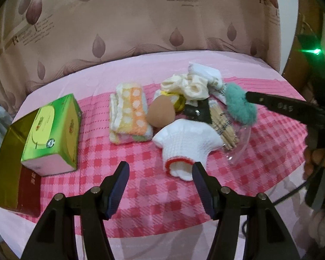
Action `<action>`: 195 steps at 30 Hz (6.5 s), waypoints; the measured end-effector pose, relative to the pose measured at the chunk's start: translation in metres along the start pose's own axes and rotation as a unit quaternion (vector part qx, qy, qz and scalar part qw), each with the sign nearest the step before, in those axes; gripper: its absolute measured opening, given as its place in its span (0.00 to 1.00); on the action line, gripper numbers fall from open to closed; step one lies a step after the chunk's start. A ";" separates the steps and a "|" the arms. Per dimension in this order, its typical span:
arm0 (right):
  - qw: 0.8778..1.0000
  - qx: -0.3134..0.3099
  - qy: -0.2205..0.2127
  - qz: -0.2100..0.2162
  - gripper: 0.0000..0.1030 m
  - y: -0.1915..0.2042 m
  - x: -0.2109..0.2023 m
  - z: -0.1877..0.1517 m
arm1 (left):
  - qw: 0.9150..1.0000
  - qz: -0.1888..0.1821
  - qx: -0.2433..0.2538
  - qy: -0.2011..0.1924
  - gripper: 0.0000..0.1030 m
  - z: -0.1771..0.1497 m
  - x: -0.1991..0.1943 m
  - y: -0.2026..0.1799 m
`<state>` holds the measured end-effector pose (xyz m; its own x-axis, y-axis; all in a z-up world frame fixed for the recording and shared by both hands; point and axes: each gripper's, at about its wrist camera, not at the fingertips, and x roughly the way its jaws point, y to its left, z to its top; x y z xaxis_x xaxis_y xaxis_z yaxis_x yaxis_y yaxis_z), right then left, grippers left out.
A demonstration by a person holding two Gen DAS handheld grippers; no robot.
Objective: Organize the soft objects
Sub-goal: 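Reach the right tool to the teal fluffy scrunchie and close on it, then grasp the white knit glove with the left tool while the right holds the scrunchie, then carry the glove into the gold tin and open the left tool while right holds scrunchie, then carry the teal scrunchie into the gold tin and open the right tool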
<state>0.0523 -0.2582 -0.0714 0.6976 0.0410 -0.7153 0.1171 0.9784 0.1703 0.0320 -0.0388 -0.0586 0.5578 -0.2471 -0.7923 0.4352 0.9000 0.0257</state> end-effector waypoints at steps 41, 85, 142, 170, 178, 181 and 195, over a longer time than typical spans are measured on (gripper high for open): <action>0.999 0.026 -0.019 0.016 0.21 -0.003 -0.024 -0.006 | 0.999 -0.032 0.006 0.042 0.65 0.013 0.072 -0.015; 1.000 -0.003 -0.015 -0.014 0.21 0.017 -0.028 -0.030 | 0.997 0.035 -0.072 -0.006 0.20 0.006 -0.026 0.069; 0.999 -0.030 -0.003 -0.039 0.21 0.022 -0.017 -0.031 | 0.953 0.218 -0.204 0.059 0.30 -0.048 -0.012 0.292; 0.999 -0.031 -0.035 0.004 0.21 0.038 -0.039 -0.021 | 0.945 0.204 -0.254 -0.034 0.50 -0.049 -0.081 0.300; 0.994 -0.100 -0.023 0.043 0.21 0.109 -0.034 -0.016 | 0.932 0.218 -0.289 -0.028 0.51 -0.072 -0.101 0.318; 0.989 -0.128 -0.018 0.077 0.21 0.146 -0.030 -0.013 | 0.922 0.236 -0.305 -0.016 0.51 -0.083 -0.105 0.327; 0.943 -0.254 0.025 0.214 0.21 0.338 -0.004 -0.024 | 0.895 0.287 -0.341 -0.003 0.51 -0.100 -0.111 0.350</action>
<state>0.0718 0.0777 -0.0271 0.5689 0.4515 -0.6874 -0.5306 0.8401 0.1126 0.0518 0.3399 -0.0223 0.5563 0.3256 -0.7645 -0.4560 0.8888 0.0468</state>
